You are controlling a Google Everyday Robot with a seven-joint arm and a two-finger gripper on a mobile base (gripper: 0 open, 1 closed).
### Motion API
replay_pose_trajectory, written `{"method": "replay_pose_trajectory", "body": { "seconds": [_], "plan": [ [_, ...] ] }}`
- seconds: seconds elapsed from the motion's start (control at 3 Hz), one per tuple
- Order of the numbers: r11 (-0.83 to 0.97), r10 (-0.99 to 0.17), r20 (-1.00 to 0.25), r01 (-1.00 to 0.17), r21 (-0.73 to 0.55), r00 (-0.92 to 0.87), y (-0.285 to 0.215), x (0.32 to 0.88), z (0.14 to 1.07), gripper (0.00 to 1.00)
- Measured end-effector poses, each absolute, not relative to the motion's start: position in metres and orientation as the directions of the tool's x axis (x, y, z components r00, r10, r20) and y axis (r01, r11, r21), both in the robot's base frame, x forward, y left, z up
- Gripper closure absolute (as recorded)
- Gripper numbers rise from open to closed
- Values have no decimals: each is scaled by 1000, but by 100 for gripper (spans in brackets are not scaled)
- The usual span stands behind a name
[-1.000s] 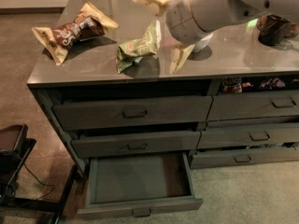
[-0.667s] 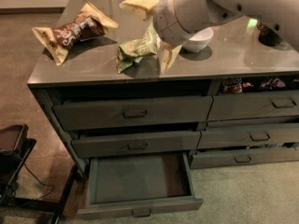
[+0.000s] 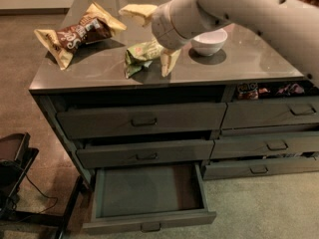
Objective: Place green jalapeno chip bag into bottom drawer
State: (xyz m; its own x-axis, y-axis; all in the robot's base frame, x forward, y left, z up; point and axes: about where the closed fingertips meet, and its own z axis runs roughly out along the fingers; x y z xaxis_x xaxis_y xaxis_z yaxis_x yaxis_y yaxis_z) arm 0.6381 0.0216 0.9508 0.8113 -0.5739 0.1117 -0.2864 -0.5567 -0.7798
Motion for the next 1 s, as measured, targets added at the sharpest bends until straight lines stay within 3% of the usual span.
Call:
{"method": "replay_pose_trajectory", "body": {
  "seconds": [0.33,0.67,1.0],
  "plan": [
    [-548,-592,114,-295,-783,797,26,657,942,5],
    [-544,-620,123,-312,-779,775,26,675,935,15],
    [-550,-647,139,-334,-765,749,19,688,926,13]
  ]
}}
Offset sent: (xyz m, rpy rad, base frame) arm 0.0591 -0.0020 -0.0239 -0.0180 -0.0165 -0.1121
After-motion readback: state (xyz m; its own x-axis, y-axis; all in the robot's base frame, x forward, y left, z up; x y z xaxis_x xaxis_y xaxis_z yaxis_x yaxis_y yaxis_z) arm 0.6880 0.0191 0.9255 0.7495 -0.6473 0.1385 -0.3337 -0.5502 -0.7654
